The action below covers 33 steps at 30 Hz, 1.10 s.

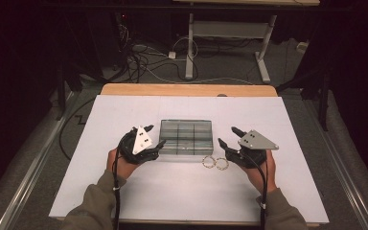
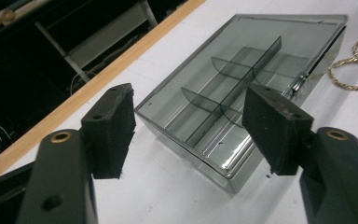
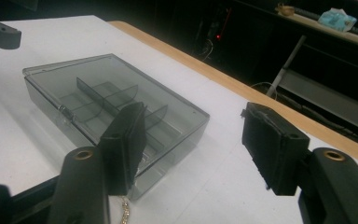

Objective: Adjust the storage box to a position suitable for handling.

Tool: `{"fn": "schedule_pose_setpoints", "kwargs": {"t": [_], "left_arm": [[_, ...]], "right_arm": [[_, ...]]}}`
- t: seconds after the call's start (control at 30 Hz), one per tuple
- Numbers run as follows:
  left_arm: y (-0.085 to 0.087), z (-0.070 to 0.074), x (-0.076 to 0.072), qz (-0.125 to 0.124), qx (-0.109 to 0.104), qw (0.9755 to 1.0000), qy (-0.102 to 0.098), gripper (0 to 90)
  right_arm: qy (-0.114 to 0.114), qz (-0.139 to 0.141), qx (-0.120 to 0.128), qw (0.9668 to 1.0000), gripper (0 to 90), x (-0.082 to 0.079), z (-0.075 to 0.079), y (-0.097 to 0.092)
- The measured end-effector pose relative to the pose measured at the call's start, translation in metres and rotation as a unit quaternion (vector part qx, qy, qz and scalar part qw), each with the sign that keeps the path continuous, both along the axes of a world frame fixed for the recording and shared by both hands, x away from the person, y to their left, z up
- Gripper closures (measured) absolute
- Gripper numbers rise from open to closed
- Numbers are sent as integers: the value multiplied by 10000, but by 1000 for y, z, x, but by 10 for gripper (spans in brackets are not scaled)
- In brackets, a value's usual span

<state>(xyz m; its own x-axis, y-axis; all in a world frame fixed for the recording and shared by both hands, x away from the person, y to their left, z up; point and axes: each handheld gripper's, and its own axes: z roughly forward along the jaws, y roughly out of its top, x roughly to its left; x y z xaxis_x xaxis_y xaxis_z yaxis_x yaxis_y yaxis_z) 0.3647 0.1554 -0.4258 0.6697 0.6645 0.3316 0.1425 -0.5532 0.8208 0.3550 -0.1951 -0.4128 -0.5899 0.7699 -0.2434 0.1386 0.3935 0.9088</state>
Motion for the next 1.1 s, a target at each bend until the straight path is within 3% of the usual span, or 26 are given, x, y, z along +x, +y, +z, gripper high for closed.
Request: {"fn": "schedule_pose_setpoints", "kwargs": {"t": [0.2,0.6,0.83,1.03,1.1], "left_arm": [[6,1,-9,-65,14,9999,-132,284],[18,4,-33,-203,-48,9990,-396,283],[31,-2,-50,-136,-36,9987,-481,267],[47,-15,-62,-44,-117,9992,-369,239],[51,-20,-65,21,-59,9994,-335,215]], "right_arm": [[-181,-3,-21,9998,337,-11,-1,-4],[-292,7,-10,9996,314,-34,1,-19],[-319,-85,18,9995,302,-45,-1,-33],[-346,-176,71,9992,291,-56,-8,-45],[-311,-197,122,9992,288,-59,-11,-49]]}}
